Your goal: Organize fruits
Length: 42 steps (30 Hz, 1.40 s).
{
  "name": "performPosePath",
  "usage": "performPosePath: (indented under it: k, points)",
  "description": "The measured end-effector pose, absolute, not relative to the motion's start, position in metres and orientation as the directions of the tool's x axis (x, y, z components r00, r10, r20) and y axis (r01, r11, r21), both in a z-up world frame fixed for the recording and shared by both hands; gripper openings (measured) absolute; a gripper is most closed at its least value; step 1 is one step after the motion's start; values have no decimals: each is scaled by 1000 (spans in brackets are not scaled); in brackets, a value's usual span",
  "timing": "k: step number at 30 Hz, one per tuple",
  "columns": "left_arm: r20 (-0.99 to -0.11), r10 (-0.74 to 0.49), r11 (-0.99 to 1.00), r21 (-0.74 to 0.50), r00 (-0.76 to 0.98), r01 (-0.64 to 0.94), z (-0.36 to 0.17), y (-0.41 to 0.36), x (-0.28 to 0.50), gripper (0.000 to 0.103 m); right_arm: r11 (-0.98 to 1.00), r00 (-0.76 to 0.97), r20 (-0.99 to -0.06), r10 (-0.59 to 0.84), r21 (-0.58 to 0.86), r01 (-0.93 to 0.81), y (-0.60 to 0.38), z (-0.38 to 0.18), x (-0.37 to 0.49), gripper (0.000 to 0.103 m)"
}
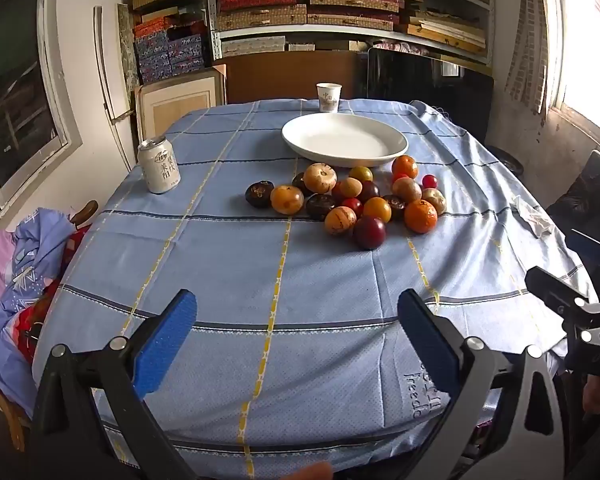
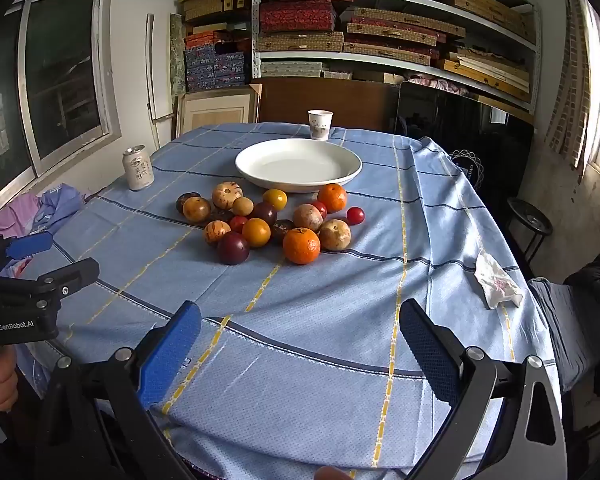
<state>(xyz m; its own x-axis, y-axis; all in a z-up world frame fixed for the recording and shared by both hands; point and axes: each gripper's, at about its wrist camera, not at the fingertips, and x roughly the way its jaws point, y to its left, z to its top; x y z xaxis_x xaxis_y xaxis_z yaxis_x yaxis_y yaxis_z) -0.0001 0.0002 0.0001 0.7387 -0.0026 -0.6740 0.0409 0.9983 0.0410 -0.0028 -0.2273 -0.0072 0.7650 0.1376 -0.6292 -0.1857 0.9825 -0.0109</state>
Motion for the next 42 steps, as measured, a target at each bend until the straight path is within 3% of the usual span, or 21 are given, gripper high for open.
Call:
performPosePath:
  k: [42]
  points:
    - [-700,-27,998,24,713,61,-12,-6,4,99,982,759,-635,144,-3,-189,-226,-9,-2,100]
